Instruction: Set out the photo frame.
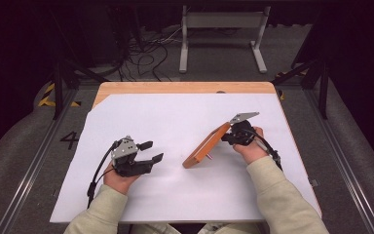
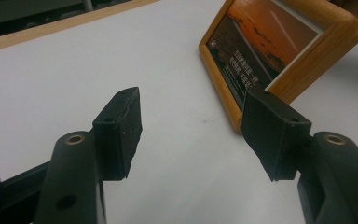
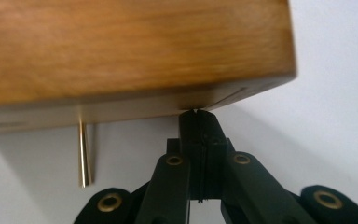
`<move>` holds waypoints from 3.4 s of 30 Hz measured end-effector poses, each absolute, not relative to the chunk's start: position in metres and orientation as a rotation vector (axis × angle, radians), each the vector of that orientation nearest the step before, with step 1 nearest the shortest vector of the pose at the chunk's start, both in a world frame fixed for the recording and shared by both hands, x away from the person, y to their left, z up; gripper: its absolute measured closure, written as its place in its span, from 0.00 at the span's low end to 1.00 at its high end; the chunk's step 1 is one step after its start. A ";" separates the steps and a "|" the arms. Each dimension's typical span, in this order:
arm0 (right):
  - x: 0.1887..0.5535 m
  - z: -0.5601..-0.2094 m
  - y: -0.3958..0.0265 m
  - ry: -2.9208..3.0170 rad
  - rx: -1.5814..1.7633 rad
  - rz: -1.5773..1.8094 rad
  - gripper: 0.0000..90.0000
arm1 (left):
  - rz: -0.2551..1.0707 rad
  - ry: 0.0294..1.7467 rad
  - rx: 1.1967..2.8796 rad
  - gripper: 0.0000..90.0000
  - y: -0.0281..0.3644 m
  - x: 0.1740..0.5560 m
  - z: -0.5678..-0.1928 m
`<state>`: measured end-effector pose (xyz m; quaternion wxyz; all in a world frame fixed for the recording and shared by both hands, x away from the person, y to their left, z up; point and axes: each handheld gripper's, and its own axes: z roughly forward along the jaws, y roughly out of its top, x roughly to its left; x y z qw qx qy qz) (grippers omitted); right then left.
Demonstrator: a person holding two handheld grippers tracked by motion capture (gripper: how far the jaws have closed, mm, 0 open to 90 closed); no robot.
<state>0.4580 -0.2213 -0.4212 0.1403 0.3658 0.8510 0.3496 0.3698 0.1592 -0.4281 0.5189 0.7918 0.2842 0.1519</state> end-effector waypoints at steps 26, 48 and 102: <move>0.506 -0.416 -0.176 2.498 1.062 1.085 0.96 | 0.364 0.674 1.900 0.43 0.160 0.370 -0.429; 0.468 -0.355 -0.215 2.420 1.247 1.050 0.59 | 0.367 0.709 1.915 0.33 0.161 0.372 -0.429; 0.473 -0.376 -0.148 2.641 1.508 0.911 0.42 | 0.393 0.701 1.949 0.33 0.158 0.372 -0.431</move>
